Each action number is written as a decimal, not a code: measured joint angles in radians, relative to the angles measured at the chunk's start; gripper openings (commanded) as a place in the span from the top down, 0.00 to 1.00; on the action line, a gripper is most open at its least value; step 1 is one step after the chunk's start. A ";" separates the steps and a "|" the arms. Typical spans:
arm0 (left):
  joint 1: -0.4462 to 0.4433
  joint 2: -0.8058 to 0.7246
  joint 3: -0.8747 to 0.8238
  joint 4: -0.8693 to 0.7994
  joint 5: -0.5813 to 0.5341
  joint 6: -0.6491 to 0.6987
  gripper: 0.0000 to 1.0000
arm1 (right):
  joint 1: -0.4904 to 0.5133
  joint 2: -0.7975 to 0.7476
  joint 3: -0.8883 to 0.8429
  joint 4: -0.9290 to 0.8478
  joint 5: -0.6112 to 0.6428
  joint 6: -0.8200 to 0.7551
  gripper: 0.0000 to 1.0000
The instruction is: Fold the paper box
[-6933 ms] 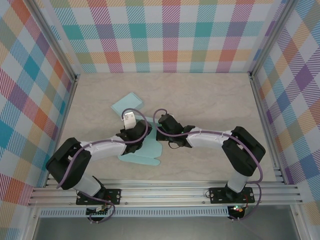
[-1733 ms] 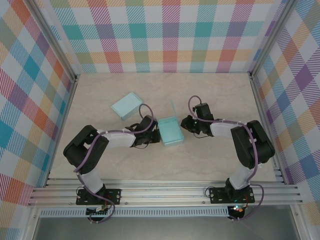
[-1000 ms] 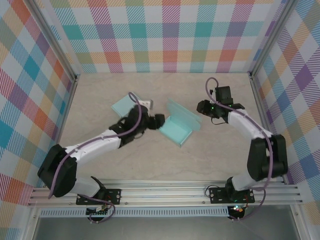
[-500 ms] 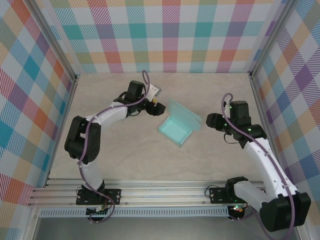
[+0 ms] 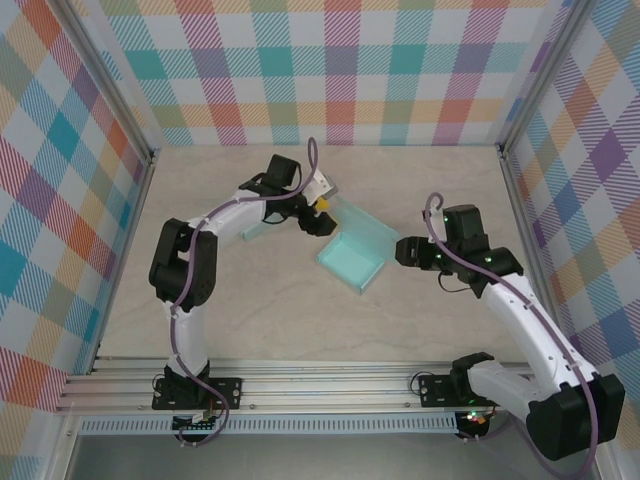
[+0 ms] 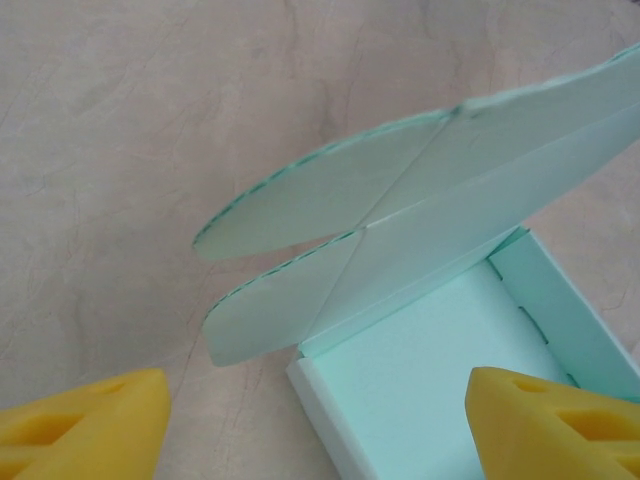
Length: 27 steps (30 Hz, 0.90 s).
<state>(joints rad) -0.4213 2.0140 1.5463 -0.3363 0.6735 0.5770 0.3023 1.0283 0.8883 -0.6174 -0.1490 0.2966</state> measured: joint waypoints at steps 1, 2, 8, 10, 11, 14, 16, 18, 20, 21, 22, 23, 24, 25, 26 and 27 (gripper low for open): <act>0.000 0.012 0.010 -0.006 -0.003 0.006 0.23 | 0.005 0.015 -0.001 0.003 0.005 -0.005 0.42; 0.000 0.023 0.020 -0.010 -0.005 0.012 0.25 | 0.009 0.027 -0.002 0.006 0.008 -0.008 0.42; -0.002 0.076 0.108 -0.063 -0.009 0.041 0.32 | 0.037 0.109 -0.002 0.029 0.043 -0.037 0.47; -0.003 0.089 0.142 -0.082 -0.009 0.050 0.33 | 0.040 0.124 -0.002 0.035 0.052 -0.046 0.48; -0.004 0.095 0.158 -0.090 -0.009 0.054 0.35 | 0.040 0.130 -0.002 0.039 0.056 -0.049 0.49; -0.009 0.112 0.195 -0.113 -0.008 0.072 0.36 | 0.045 0.158 -0.002 0.053 0.067 -0.055 0.49; -0.011 0.119 0.207 -0.127 -0.008 0.078 0.39 | 0.047 0.184 -0.002 0.060 0.075 -0.064 0.50; -0.016 0.123 0.211 -0.140 -0.008 0.090 0.41 | 0.047 0.208 -0.002 0.065 0.081 -0.072 0.52; -0.019 0.126 0.217 -0.153 -0.008 0.097 0.48 | 0.051 0.235 -0.002 0.076 0.086 -0.078 0.56; -0.022 0.129 0.222 -0.160 -0.008 0.099 0.49 | 0.052 0.243 -0.001 0.081 0.086 -0.078 0.59; -0.024 0.131 0.226 -0.163 -0.008 0.102 0.53 | 0.055 0.255 0.002 0.085 0.089 -0.081 0.62; -0.027 0.135 0.233 -0.167 -0.008 0.101 0.59 | 0.058 0.265 0.005 0.090 0.090 -0.083 0.66; -0.029 0.137 0.235 -0.167 -0.008 0.105 0.64 | 0.060 0.272 0.008 0.096 0.090 -0.083 0.70; -0.031 0.138 0.237 -0.167 -0.007 0.101 0.69 | 0.063 0.281 0.014 0.101 0.090 -0.088 0.74; -0.034 0.138 0.237 -0.168 -0.003 0.098 0.71 | 0.066 0.288 0.023 0.103 0.093 -0.091 0.76; -0.035 0.138 0.237 -0.167 -0.001 0.098 0.74 | 0.068 0.295 0.030 0.106 0.097 -0.092 0.79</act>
<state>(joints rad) -0.4561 2.1517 1.7832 -0.5030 0.6727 0.6754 0.3706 1.3235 0.9184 -0.5117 -0.0521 0.2043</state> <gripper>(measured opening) 0.313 0.258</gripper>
